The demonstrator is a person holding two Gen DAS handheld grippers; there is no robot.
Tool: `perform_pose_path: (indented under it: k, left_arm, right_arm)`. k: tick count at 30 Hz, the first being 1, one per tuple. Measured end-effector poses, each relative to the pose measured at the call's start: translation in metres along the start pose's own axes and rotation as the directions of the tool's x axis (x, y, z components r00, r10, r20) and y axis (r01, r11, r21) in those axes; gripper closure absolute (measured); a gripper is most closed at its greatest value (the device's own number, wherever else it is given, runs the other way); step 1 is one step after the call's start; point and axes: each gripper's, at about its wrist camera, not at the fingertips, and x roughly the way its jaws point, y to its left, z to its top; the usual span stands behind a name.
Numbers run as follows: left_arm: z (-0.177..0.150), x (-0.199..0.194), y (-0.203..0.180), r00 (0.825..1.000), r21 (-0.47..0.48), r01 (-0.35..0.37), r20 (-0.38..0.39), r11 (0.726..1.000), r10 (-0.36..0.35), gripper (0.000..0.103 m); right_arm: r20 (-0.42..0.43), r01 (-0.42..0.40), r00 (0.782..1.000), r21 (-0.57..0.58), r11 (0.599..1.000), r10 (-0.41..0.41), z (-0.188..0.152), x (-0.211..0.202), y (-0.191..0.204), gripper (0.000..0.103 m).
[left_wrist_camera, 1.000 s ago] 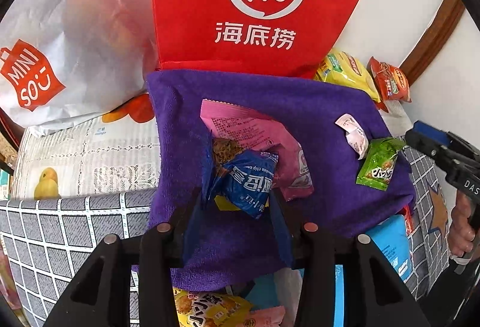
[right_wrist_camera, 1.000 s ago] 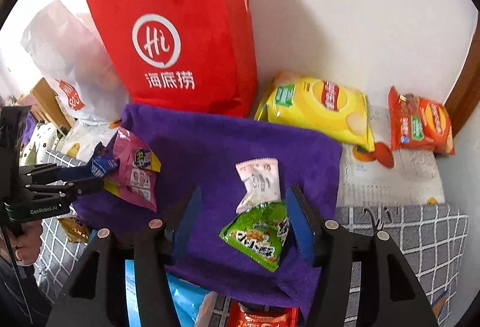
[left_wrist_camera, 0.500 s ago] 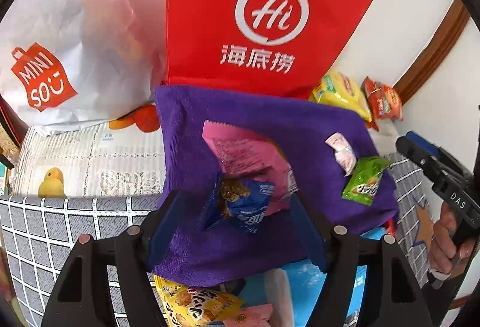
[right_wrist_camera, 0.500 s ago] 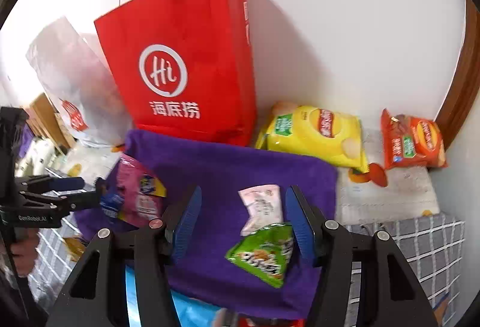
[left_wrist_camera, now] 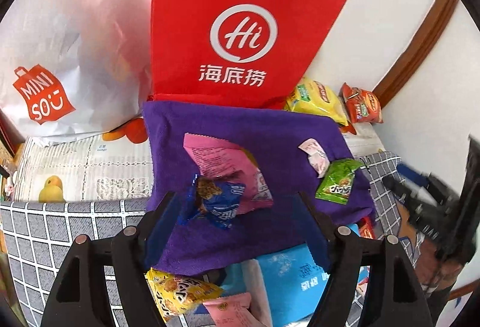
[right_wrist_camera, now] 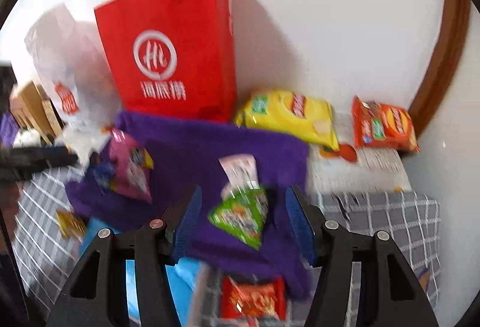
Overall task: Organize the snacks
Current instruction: 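Move both open tools back over the snacks on the checked cover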
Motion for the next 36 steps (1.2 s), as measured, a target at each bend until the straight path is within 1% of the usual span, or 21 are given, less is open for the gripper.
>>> perform_pose_path:
  k: [3, 5, 9, 12, 14, 15, 16, 17, 20, 23, 26, 27, 28, 30, 33, 34, 36]
  left_arm:
    - [-0.001, -0.007, -0.003, 1.0, 0.006, 0.008, 0.014, 1.0, -0.008, 0.028]
    - [-0.001, -0.012, -0.004, 1.0, 0.007, 0.017, 0.022, 1.0, -0.017, 0.028]
    - [-0.002, -0.017, -0.007, 0.999, 0.006, 0.029, 0.027, 1.0, -0.029, 0.028]
    - [-0.003, -0.017, -0.013, 0.999, 0.013, 0.034, 0.02, 0.999, -0.034, 0.028]
    - [-0.005, -0.02, -0.017, 0.999, 0.019, 0.048, 0.018, 0.999, -0.048, 0.028]
    - [-0.005, -0.021, -0.019, 0.998, 0.024, 0.057, 0.02, 0.998, -0.057, 0.028]
    - [-0.006, -0.023, -0.021, 0.998, 0.029, 0.063, 0.022, 0.998, -0.063, 0.028]
    - [-0.006, -0.025, -0.022, 0.997, 0.034, 0.069, 0.024, 0.997, -0.07, 0.028]
    - [-0.006, -0.029, -0.023, 0.996, 0.036, 0.088, 0.028, 0.995, -0.089, 0.028]
    - [-0.006, -0.03, -0.021, 0.994, 0.029, 0.103, 0.025, 0.994, -0.103, 0.028]
    - [-0.006, -0.03, -0.019, 0.994, 0.021, 0.102, 0.026, 0.995, -0.103, 0.028]
    - [-0.006, -0.031, -0.018, 0.995, 0.02, 0.101, 0.025, 0.995, -0.102, 0.028]
    - [-0.006, -0.031, -0.019, 0.995, 0.023, 0.098, 0.025, 0.995, -0.099, 0.028]
    - [-0.007, -0.032, -0.021, 0.996, 0.039, 0.088, 0.031, 0.995, -0.089, 0.028]
    - [-0.008, -0.036, -0.025, 0.995, 0.058, 0.086, 0.038, 0.995, -0.088, 0.028]
    - [-0.008, -0.037, -0.027, 0.995, 0.062, 0.087, 0.04, 0.994, -0.09, 0.028]
    - [-0.009, -0.038, -0.03, 0.995, 0.068, 0.086, 0.041, 0.994, -0.089, 0.028]
  right_arm:
    - [-0.063, 0.005, 0.998, 0.039, 0.999, -0.002, -0.029, -0.001, -0.013, 0.045]
    - [-0.084, 0.003, 0.996, 0.064, 0.998, 0.002, -0.048, -0.004, -0.019, 0.045]
    - [-0.117, -0.052, 0.991, 0.091, 0.995, 0.062, -0.087, -0.009, -0.019, 0.045]
    - [-0.166, -0.098, 0.979, 0.127, 0.987, 0.118, -0.111, -0.001, -0.015, 0.045]
    - [-0.192, -0.114, 0.972, 0.115, 0.987, 0.135, -0.123, 0.006, -0.009, 0.045]
    - [-0.192, -0.116, 0.972, 0.104, 0.988, 0.135, -0.128, 0.008, -0.007, 0.044]
    - [-0.184, -0.116, 0.974, 0.094, 0.989, 0.131, -0.13, 0.008, -0.006, 0.04]
    - [-0.183, -0.118, 0.974, 0.088, 0.989, 0.133, -0.132, 0.008, -0.004, 0.04]
    - [-0.193, -0.154, 0.966, 0.098, 0.983, 0.171, -0.137, 0.009, -0.006, 0.036]
    - [-0.181, -0.193, 0.961, 0.097, 0.976, 0.208, -0.143, 0.005, -0.006, 0.032]
    - [-0.18, -0.237, 0.953, 0.066, 0.969, 0.245, -0.147, 0.003, 0.001, 0.021]
    - [-0.18, -0.243, 0.952, 0.054, 0.969, 0.249, -0.148, 0.004, 0.005, 0.015]
    - [-0.177, -0.239, 0.954, 0.034, 0.97, 0.241, -0.149, 0.003, 0.01, 0.013]
    - [-0.166, -0.202, 0.966, -0.014, 0.979, 0.197, -0.151, 0.004, 0.019, 0.011]
    - [-0.147, -0.143, 0.981, -0.127, 0.981, 0.124, -0.159, 0.006, 0.036, 0.006]
    - [-0.132, -0.129, 0.985, -0.143, 0.981, 0.111, -0.161, 0.006, 0.038, 0.007]
    - [-0.113, -0.133, 0.986, -0.124, 0.983, 0.119, -0.162, 0.005, 0.036, 0.007]
